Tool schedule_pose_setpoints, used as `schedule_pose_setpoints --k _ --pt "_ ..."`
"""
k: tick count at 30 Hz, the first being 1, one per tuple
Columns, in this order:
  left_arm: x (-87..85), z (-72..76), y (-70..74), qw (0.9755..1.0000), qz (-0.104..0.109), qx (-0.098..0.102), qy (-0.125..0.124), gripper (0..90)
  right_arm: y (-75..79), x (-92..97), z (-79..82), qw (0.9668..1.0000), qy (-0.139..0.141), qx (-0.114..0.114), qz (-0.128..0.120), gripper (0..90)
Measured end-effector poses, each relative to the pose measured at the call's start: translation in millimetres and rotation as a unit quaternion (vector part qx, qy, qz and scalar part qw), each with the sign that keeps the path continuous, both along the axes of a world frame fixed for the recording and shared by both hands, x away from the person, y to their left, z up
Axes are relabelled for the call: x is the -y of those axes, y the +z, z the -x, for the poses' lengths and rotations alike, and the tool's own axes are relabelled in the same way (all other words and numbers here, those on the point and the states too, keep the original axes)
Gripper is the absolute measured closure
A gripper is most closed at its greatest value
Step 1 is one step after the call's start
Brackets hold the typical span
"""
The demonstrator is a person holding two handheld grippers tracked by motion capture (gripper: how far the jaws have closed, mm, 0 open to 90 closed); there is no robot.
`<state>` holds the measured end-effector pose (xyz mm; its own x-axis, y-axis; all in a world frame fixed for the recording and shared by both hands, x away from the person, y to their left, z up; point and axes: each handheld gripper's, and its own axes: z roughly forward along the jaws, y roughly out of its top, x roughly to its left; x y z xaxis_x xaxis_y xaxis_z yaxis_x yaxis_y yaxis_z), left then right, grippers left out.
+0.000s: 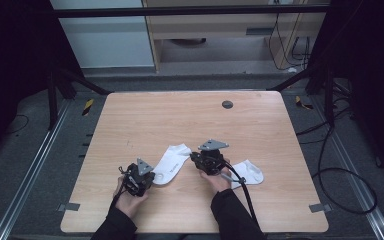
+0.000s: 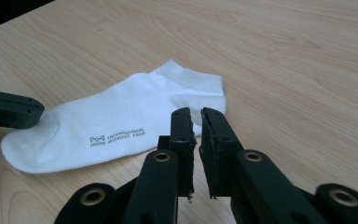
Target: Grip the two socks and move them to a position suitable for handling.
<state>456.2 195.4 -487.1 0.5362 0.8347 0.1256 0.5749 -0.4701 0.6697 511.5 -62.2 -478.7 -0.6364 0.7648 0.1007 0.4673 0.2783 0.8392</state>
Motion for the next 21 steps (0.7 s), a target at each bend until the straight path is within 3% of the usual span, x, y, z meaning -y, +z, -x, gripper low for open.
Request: schedule_pose_setpoints --k 3,4,7,8,9,12,18,21 --pt "-2.0 -1.1 -0.4 1.0000 0.000 0.002 0.006 89.7 1.8 0.4 -2.8 1.0000 -0.008 -0.003 -0.002 74.5" --pt "-3.4 0.2 1.1 0.9999 0.005 0.011 0.012 89.4 2.9 -1.6 -5.4 0.9999 -0.012 -0.002 0.001 70.7" --pt "-4.8 2.1 3.6 0.9995 0.012 0.019 0.021 84.2 4.9 -4.0 -7.4 0.9998 -0.018 -0.003 -0.008 69.2" --pt "-5.5 2.7 4.6 0.9993 0.017 0.021 0.024 75.2 6.3 -6.4 -10.1 0.9998 -0.020 0.001 -0.007 67.4" --pt "-6.5 3.7 6.3 0.9989 0.026 0.024 0.030 75.2 6.3 -6.4 -10.1 0.9998 -0.020 0.001 -0.007 67.4" --pt "-7.8 6.6 7.4 0.9981 0.039 0.028 0.039 63.4 8.5 -12.4 -15.0 0.9997 -0.026 0.000 -0.002 66.1" --pt "-3.9 5.6 -3.7 0.9983 0.038 -0.001 0.044 59.2 2.1 -25.6 -28.6 0.9992 -0.038 -0.011 0.008 65.6" --pt "-0.4 6.1 -6.9 0.9987 0.033 -0.005 0.039 60.0 -6.2 -31.4 -33.8 0.9988 -0.040 -0.024 0.017 65.7"
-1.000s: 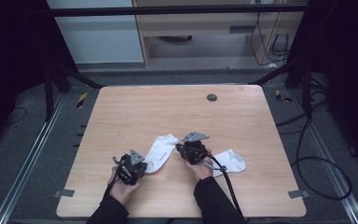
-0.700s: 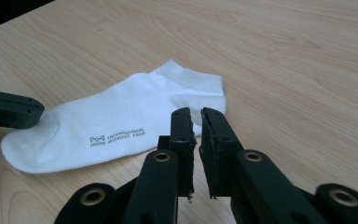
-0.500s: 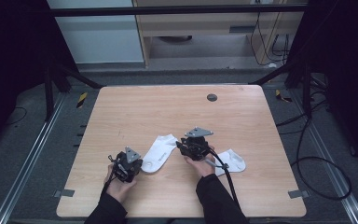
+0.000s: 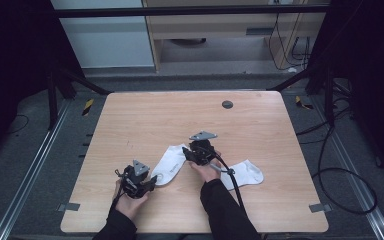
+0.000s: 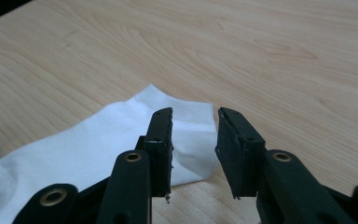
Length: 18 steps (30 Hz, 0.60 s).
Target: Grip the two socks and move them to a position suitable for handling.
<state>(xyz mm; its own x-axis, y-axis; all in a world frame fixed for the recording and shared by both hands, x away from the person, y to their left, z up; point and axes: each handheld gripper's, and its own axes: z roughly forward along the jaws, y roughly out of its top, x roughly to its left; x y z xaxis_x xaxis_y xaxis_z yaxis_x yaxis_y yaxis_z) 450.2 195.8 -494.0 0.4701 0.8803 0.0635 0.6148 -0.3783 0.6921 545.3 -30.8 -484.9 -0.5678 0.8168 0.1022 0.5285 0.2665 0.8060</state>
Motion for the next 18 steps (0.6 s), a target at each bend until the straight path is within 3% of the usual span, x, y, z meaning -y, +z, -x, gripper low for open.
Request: schedule_pose_setpoints --k 8,10,14,18 --pt "3.1 0.6 -0.1 0.9999 0.005 -0.008 -0.005 71.2 -15.2 -5.5 -5.2 0.9996 -0.002 -0.020 0.019 71.7" --pt "3.4 0.3 -0.1 0.9999 0.008 -0.009 -0.005 72.3 -16.0 -5.6 -5.4 0.9995 -0.002 -0.022 0.022 73.3" --pt "5.1 -0.8 0.7 0.9996 0.019 -0.022 -0.004 84.0 -18.8 -7.2 -4.3 0.9992 -0.001 -0.033 0.023 83.7" --pt "4.4 -1.9 0.9 0.9993 0.026 -0.026 -0.001 87.2 -16.6 -6.0 -2.4 0.9992 0.004 -0.033 0.021 85.7"
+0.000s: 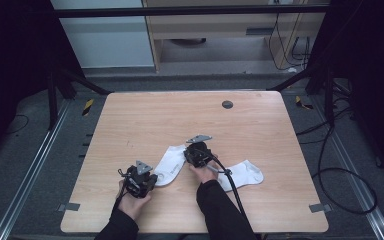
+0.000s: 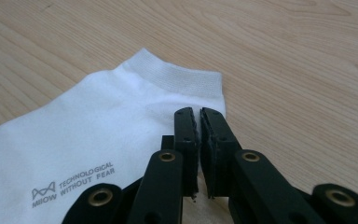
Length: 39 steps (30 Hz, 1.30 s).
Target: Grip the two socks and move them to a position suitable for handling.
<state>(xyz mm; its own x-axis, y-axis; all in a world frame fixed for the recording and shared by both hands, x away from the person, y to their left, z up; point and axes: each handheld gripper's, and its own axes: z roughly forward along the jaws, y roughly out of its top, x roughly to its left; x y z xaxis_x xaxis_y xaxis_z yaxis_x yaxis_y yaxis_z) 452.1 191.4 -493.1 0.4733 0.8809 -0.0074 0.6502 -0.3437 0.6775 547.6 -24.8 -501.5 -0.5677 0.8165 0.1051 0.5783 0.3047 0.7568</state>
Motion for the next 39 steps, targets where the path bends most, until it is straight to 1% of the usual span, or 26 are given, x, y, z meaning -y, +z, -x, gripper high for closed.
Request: schedule_pose_setpoints --k 1,3,5,6,8,9,10,12,13,15,16,17,20,22,25,27,28,29,30,31,34,35,36,37,38,39 --pt "-0.5 -0.4 0.1 1.0000 0.006 -0.003 0.002 87.2 0.0 0.0 0.0 1.0000 0.000 0.000 0.000 85.7" --pt "-1.4 -1.5 -0.1 0.9999 0.010 0.000 0.007 88.2 3.7 2.8 4.1 0.9999 0.002 0.008 -0.012 85.9" --pt "-2.6 -3.1 6.0 0.9996 0.010 0.024 0.010 88.4 8.0 5.8 8.7 0.9997 0.003 0.018 -0.017 85.8" --pt "-2.6 -3.1 6.0 0.9996 0.010 0.024 0.010 88.5 10.4 7.7 11.4 0.9995 0.003 0.021 -0.022 85.8" --pt "-3.1 -4.2 13.6 0.9987 0.008 0.049 0.012 88.5 12.8 10.0 14.5 0.9994 0.003 0.025 -0.025 85.6" --pt "-4.1 -7.3 18.0 0.9978 0.003 0.064 0.015 88.5 16.6 14.0 21.3 0.9992 0.003 0.031 -0.025 85.0" --pt "-4.1 -7.3 18.0 0.9978 0.003 0.064 0.015 88.5 17.7 16.4 24.5 0.9991 0.004 0.034 -0.024 84.8" --pt "-5.1 -13.3 17.2 0.9980 0.005 0.062 0.014 88.5 18.1 18.5 27.8 0.9992 0.003 0.031 -0.025 84.7" --pt "-4.8 -16.4 15.8 0.9981 0.002 0.061 0.011 88.5 17.6 20.8 30.8 0.9993 0.003 0.028 -0.025 84.6" --pt "-1.1 -25.1 10.5 0.9987 -0.010 0.051 0.000 88.4 13.5 27.0 37.1 0.9996 -0.002 0.016 -0.022 84.6" --pt "-1.1 -25.1 10.5 0.9987 -0.010 0.051 0.000 88.4 11.8 29.1 38.6 0.9997 -0.003 0.013 -0.023 84.6" --pt "0.6 -27.7 9.0 0.9987 -0.017 0.049 -0.003 88.4 11.8 29.1 38.6 0.9997 -0.003 0.013 -0.023 84.6" --pt "3.7 -35.2 5.8 0.9980 -0.034 0.054 -0.004 88.2 4.2 34.4 43.9 0.9997 -0.004 -0.002 -0.026 84.3" --pt "3.5 -36.3 5.4 0.9978 -0.037 0.055 -0.003 88.1 2.5 35.0 45.1 0.9997 -0.003 -0.004 -0.024 83.9" --pt "1.8 -37.2 4.3 0.9975 -0.042 0.057 0.001 86.7 -2.3 35.1 48.1 0.9997 -0.002 -0.010 -0.022 78.9" --pt "0.4 -37.0 4.9 0.9975 -0.038 0.060 0.007 80.2 -2.3 35.5 48.4 0.9997 -0.001 -0.008 -0.023 78.2" --pt "-0.2 -36.5 5.4 0.9971 -0.036 0.066 0.009 76.4 0.1 36.7 49.4 0.9996 -0.001 -0.002 -0.027 75.6" --pt "-1.9 -35.1 7.8 0.9970 -0.026 0.072 0.012 74.2 2.5 37.6 50.2 0.9995 -0.001 0.004 -0.032 73.9" --pt "-1.9 -35.1 7.8 0.9970 -0.026 0.072 0.012 72.2 2.5 37.6 50.2 0.9995 -0.001 0.004 -0.032 73.9" --pt "-2.6 -33.9 9.6 0.9968 -0.020 0.076 0.014 72.2 5.4 39.0 51.1 0.9992 0.000 0.012 -0.038 72.3" --pt "-4.9 -30.0 17.4 0.9958 -0.001 0.089 0.018 67.1 15.9 45.4 54.4 0.9980 -0.002 0.031 -0.055 69.6" --pt "-5.6 -28.5 20.9 0.9953 0.006 0.094 0.022 64.1 24.2 51.9 55.8 0.9970 -0.001 0.044 -0.064 67.1" --pt "-5.5 -25.4 28.6 0.9937 0.012 0.109 0.023 62.7 28.4 56.0 55.9 0.9965 -0.003 0.052 -0.066 65.5" --pt "-5.5 -25.4 28.6 0.9937 0.012 0.109 0.023 61.3 28.4 56.0 55.9 0.9965 -0.003 0.052 -0.066 65.5" --pt "-5.3 -24.2 32.2 0.9932 0.021 0.112 0.023 59.9 36.0 65.3 54.7 0.9958 -0.007 0.060 -0.069 63.3" --pt "-4.6 -23.2 35.3 0.9928 0.028 0.114 0.023 58.9 39.4 70.1 53.7 0.9955 -0.014 0.062 -0.071 62.1"
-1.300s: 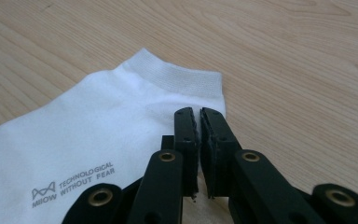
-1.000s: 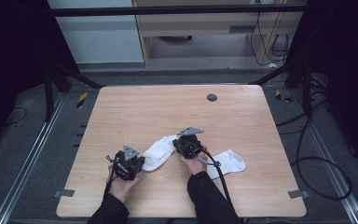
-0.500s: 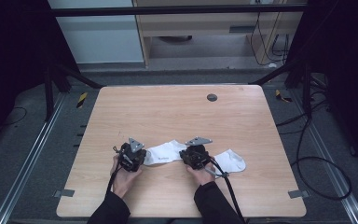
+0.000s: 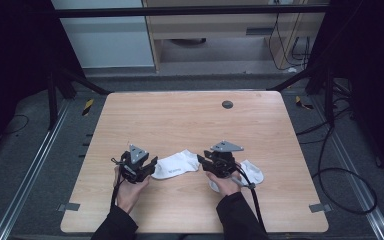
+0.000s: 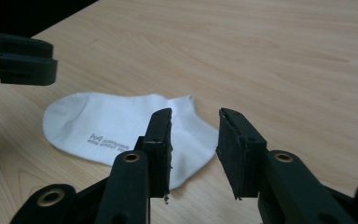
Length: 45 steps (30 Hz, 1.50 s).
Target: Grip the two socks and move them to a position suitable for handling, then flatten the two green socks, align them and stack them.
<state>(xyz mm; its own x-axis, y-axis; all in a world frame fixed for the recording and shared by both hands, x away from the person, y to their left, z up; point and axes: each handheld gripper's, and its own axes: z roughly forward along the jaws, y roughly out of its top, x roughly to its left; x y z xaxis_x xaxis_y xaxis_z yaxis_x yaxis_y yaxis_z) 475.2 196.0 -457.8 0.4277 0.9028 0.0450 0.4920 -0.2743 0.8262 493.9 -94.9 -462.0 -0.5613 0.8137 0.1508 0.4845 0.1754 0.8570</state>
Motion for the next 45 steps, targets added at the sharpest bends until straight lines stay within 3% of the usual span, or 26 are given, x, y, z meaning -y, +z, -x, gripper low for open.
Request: schedule_pose_setpoints --k 9,12,14,19,25,27,31,33,39,43,45 --pt "19.5 5.5 10.8 0.9996 0.020 0.001 -0.022 56.7 15.3 47.7 -5.6 0.9996 -0.023 0.011 0.009 54.1" --pt "31.5 7.6 11.2 0.9992 0.021 0.000 -0.033 56.0 17.9 73.3 -1.7 0.9992 -0.028 0.015 0.024 50.2" --pt "40.5 8.9 11.2 0.9988 0.022 -0.003 -0.044 55.7 17.9 79.7 0.0 0.9990 -0.030 0.014 0.030 49.4" --pt "64.9 12.5 10.5 0.9973 0.018 -0.008 -0.071 53.8 13.7 116.8 11.6 0.9977 -0.047 0.009 0.049 45.6" --pt "95.1 17.5 7.4 0.9944 0.014 -0.017 -0.103 52.8 5.5 139.3 21.8 0.9968 -0.063 0.000 0.049 42.6" --pt "111.4 20.3 3.8 0.9924 0.016 -0.024 -0.120 52.6 -0.9 149.3 24.8 0.9959 -0.070 -0.005 0.058 42.3" --pt "129.0 24.2 -3.4 0.9906 0.008 -0.032 -0.133 52.2 -7.8 154.4 25.5 0.9958 -0.070 -0.015 0.057 42.7" --pt "138.7 25.3 -9.3 0.9895 0.001 -0.041 -0.139 52.1 -15.6 154.0 24.1 0.9953 -0.064 -0.031 0.066 43.8" --pt "158.5 26.2 -25.8 0.9853 -0.012 -0.068 -0.156 55.4 -26.6 150.4 21.3 0.9935 -0.054 -0.047 0.089 51.0" --pt "167.4 26.3 -34.7 0.9849 -0.044 -0.078 -0.148 61.1 -31.8 150.1 18.6 0.9923 -0.053 -0.057 0.096 59.2" --pt "167.7 24.9 -38.4 0.9850 -0.041 -0.088 -0.143 67.0 -35.3 149.2 16.4 0.9907 -0.051 -0.062 0.110 65.6"
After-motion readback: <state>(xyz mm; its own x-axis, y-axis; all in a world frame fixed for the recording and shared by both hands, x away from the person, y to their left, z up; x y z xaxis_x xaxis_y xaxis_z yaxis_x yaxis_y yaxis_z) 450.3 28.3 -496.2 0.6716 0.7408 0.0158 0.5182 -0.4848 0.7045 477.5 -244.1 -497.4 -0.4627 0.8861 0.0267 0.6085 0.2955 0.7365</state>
